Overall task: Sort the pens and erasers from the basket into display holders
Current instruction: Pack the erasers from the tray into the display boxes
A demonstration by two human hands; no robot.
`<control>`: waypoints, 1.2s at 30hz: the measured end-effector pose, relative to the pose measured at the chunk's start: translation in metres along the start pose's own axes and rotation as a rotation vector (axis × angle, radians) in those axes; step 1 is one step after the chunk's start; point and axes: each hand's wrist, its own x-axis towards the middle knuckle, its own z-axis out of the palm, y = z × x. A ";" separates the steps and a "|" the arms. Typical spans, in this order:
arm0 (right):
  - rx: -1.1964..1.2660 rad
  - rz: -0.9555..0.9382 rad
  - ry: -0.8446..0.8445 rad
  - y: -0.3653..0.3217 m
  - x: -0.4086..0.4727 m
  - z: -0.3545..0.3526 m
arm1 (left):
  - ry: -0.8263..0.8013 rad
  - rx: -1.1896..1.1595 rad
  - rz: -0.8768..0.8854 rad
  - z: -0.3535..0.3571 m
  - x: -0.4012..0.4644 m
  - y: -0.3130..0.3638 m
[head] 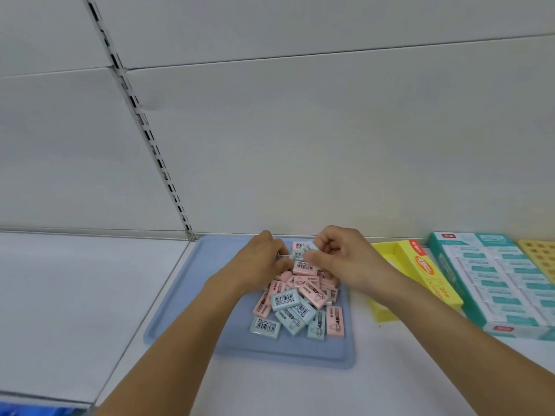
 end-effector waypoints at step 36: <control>-0.851 -0.469 0.133 0.024 -0.056 -0.091 | 0.030 -0.963 -0.140 0.019 -0.043 0.102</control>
